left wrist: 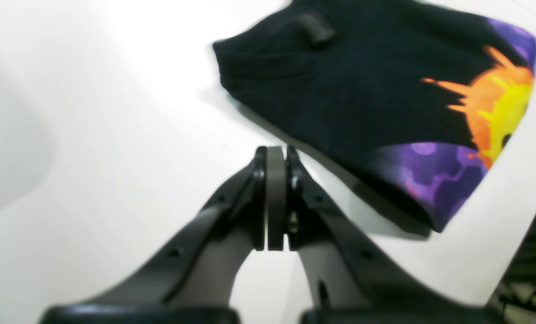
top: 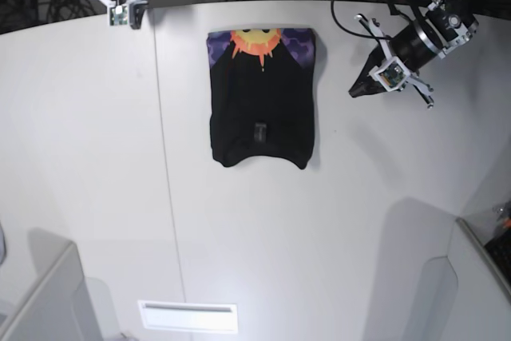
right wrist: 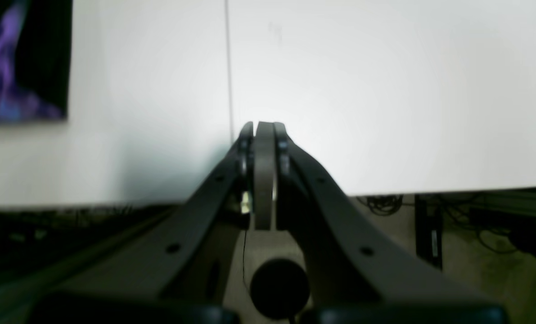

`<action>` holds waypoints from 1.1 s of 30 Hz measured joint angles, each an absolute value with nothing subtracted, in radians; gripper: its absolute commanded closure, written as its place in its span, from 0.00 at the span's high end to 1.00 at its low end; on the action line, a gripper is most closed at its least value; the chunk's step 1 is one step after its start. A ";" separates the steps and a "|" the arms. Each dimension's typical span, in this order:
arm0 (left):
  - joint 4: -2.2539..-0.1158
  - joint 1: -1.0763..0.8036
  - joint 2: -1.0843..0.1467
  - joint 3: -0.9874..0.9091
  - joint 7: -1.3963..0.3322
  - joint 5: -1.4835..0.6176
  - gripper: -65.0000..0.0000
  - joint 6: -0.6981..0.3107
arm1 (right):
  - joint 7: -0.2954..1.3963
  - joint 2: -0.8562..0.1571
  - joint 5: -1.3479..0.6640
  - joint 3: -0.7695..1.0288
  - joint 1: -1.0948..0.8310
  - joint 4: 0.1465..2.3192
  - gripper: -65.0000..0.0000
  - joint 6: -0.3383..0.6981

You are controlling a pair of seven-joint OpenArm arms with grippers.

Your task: Fold the T-shirt properly

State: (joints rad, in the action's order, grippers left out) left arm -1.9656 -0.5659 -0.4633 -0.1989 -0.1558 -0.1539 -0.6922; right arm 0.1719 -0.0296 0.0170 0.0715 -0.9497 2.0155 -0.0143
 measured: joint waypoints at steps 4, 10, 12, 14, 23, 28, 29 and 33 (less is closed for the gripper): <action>-1.958 -0.697 -0.451 -0.265 -0.064 -0.143 0.00 -0.693 | 0.167 -0.038 0.028 0.068 -0.991 2.016 0.00 -0.017; -1.913 -0.876 -0.451 -0.286 0.076 -0.145 0.00 -0.690 | 0.168 -0.036 0.031 0.072 -1.119 2.016 0.00 -0.013; -1.891 -0.941 -0.417 -0.287 0.129 -0.141 0.00 -0.690 | 0.169 -0.075 0.070 0.067 -1.170 2.016 0.00 -0.011; -1.850 -0.989 -0.372 -0.287 0.165 -0.065 0.00 -0.690 | 0.162 -0.115 0.082 0.066 -1.215 2.016 0.00 -0.016; -1.401 -1.017 -0.170 -0.277 0.432 0.226 0.00 -0.588 | 0.168 -0.249 0.080 0.004 -1.235 1.919 0.00 -0.021; -1.215 -1.009 -0.166 -0.287 0.548 0.217 0.00 -0.572 | 0.284 -0.297 0.075 -0.158 -1.169 1.821 0.00 -0.015; -1.180 -1.000 -0.164 -0.287 0.566 0.216 0.00 -0.573 | 0.297 -0.299 0.077 -0.187 -1.145 1.784 0.00 -0.016; -1.047 -0.937 -0.163 -0.281 0.569 0.228 0.00 -0.576 | 0.311 -0.299 0.067 -0.276 -1.039 1.613 0.00 -0.019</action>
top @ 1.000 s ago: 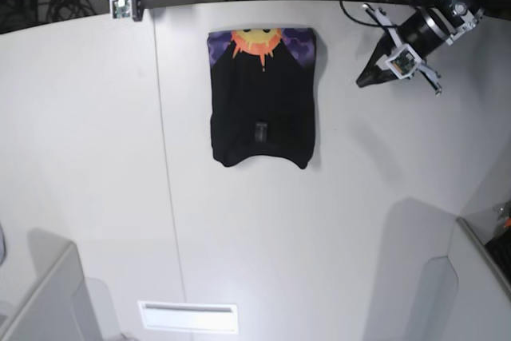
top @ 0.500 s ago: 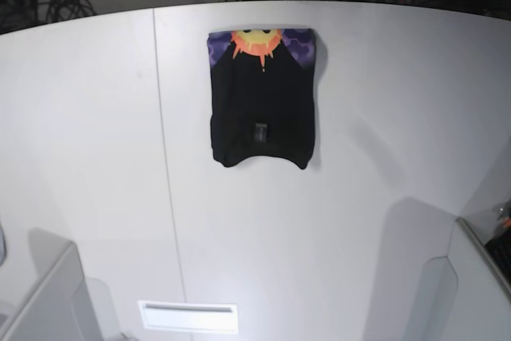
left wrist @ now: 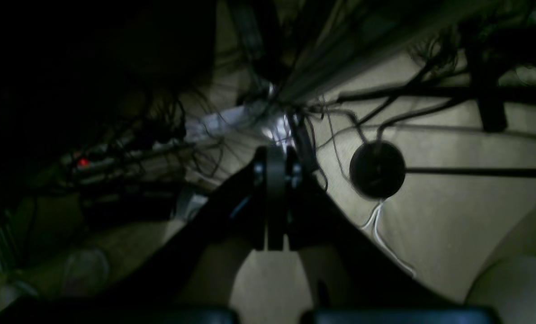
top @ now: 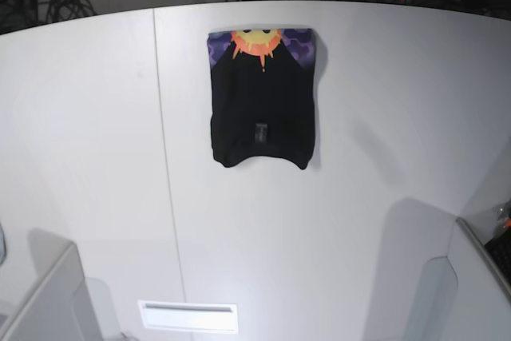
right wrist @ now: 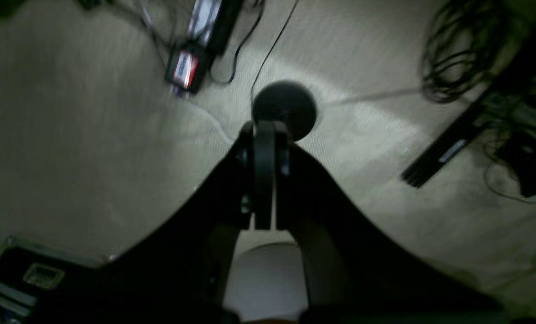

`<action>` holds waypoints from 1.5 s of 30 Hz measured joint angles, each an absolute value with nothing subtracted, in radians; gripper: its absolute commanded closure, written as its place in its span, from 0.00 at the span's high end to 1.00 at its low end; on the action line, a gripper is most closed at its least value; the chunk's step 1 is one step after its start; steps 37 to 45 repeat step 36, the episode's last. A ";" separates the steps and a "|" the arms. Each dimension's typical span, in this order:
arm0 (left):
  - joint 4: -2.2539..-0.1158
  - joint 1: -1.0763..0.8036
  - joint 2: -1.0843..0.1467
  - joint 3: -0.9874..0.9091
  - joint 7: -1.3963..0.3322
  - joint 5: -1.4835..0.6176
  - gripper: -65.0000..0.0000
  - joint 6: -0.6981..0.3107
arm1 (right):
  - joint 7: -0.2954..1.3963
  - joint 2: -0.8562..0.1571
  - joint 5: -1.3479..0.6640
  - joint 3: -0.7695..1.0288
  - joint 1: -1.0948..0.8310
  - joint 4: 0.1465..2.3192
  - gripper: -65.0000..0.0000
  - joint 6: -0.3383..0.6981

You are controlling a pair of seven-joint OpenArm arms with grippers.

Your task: Fold the T-shirt properly

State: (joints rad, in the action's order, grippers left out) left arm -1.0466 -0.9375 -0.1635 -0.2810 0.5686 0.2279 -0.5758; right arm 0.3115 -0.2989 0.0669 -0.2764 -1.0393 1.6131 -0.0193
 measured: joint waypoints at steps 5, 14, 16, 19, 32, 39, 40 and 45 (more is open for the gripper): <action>-0.831 -0.804 -0.177 -0.278 0.581 0.226 0.00 -0.575 | 0.310 -0.273 -0.079 -0.306 -0.964 1.457 0.00 -0.019; -0.341 -0.499 -0.244 -0.114 0.569 0.223 0.00 -0.547 | 0.189 -0.231 -0.140 -0.299 -0.732 1.013 0.00 -0.028; -0.294 -0.464 -0.251 -0.060 0.574 0.219 0.00 -0.473 | 0.107 -0.223 -0.143 -0.303 -0.724 0.942 0.00 -0.018; -0.219 -0.414 -0.262 -0.001 0.571 0.217 0.00 -0.416 | 0.055 -0.201 -0.144 -0.299 -0.682 0.797 0.00 -0.022; -0.106 -0.225 -0.212 0.043 0.340 0.217 0.00 -0.417 | -0.391 -0.097 -0.146 -0.299 -0.324 0.129 0.00 -0.019; -0.107 -0.226 -0.202 0.034 0.339 0.213 0.00 -0.406 | -0.397 -0.101 -0.146 -0.299 -0.302 0.128 0.00 -0.019; -0.107 -0.226 -0.202 0.034 0.339 0.213 0.00 -0.406 | -0.397 -0.101 -0.146 -0.299 -0.302 0.128 0.00 -0.019; -0.107 -0.226 -0.202 0.034 0.339 0.213 0.00 -0.406 | -0.397 -0.101 -0.146 -0.299 -0.302 0.128 0.00 -0.019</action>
